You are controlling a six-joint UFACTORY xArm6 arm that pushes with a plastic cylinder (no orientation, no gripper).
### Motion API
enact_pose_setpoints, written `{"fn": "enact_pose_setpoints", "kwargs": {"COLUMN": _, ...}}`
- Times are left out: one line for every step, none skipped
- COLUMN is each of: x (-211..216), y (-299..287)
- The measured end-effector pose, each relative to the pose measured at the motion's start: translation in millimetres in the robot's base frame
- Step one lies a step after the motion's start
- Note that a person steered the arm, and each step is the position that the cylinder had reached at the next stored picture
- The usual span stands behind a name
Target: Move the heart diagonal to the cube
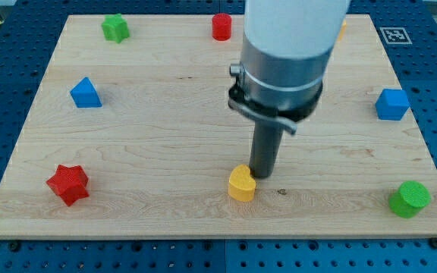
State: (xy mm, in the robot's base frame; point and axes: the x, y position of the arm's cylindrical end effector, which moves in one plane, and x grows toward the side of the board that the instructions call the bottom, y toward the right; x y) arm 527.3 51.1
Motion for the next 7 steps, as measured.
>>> {"fn": "enact_pose_setpoints", "kwargs": {"x": -51.5, "y": -20.0}}
{"fn": "enact_pose_setpoints", "kwargs": {"x": -58.5, "y": -62.4}}
{"fn": "enact_pose_setpoints", "kwargs": {"x": -41.9, "y": -62.5}}
{"fn": "enact_pose_setpoints", "kwargs": {"x": 2.5, "y": -62.3}}
{"fn": "enact_pose_setpoints", "kwargs": {"x": 49.6, "y": -61.1}}
{"fn": "enact_pose_setpoints", "kwargs": {"x": 61.8, "y": -19.8}}
{"fn": "enact_pose_setpoints", "kwargs": {"x": 22.9, "y": 33.7}}
